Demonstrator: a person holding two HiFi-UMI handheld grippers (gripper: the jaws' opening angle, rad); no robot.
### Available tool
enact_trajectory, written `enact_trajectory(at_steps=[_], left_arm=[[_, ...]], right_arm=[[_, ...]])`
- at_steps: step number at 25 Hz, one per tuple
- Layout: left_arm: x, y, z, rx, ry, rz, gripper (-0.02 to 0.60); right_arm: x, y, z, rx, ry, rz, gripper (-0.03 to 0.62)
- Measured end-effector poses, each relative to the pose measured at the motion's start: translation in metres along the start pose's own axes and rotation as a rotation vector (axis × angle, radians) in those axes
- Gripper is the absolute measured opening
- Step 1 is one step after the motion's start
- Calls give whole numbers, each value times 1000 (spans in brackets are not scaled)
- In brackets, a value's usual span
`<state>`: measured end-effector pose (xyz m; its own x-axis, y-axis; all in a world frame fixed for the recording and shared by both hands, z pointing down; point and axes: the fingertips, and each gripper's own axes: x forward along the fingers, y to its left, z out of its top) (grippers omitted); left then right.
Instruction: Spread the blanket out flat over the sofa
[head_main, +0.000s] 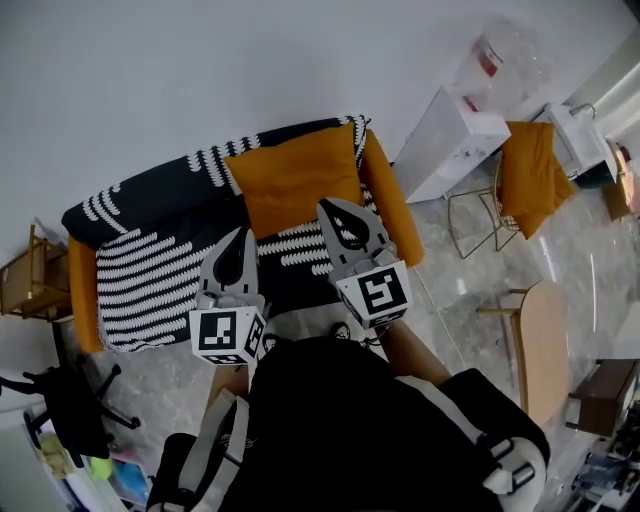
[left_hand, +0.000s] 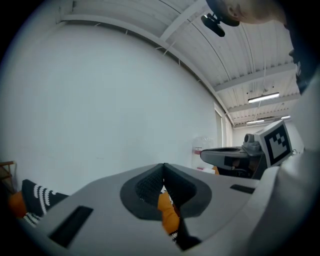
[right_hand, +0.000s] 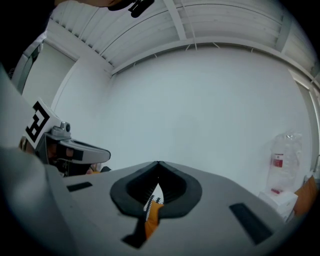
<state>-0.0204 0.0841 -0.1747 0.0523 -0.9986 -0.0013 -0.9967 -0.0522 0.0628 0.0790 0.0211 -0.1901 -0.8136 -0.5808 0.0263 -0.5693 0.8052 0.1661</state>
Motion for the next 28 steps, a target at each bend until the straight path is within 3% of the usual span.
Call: enact_trajectory(at_steps=[8,28], left_arm=[[-6,3,16,24,-35,19,21],[-16,-15,10,16,-36,24,21]], right_arm=[[-6,1,10,-8,-23,-2,9],[-24,0,10,28,-36,-14,9]])
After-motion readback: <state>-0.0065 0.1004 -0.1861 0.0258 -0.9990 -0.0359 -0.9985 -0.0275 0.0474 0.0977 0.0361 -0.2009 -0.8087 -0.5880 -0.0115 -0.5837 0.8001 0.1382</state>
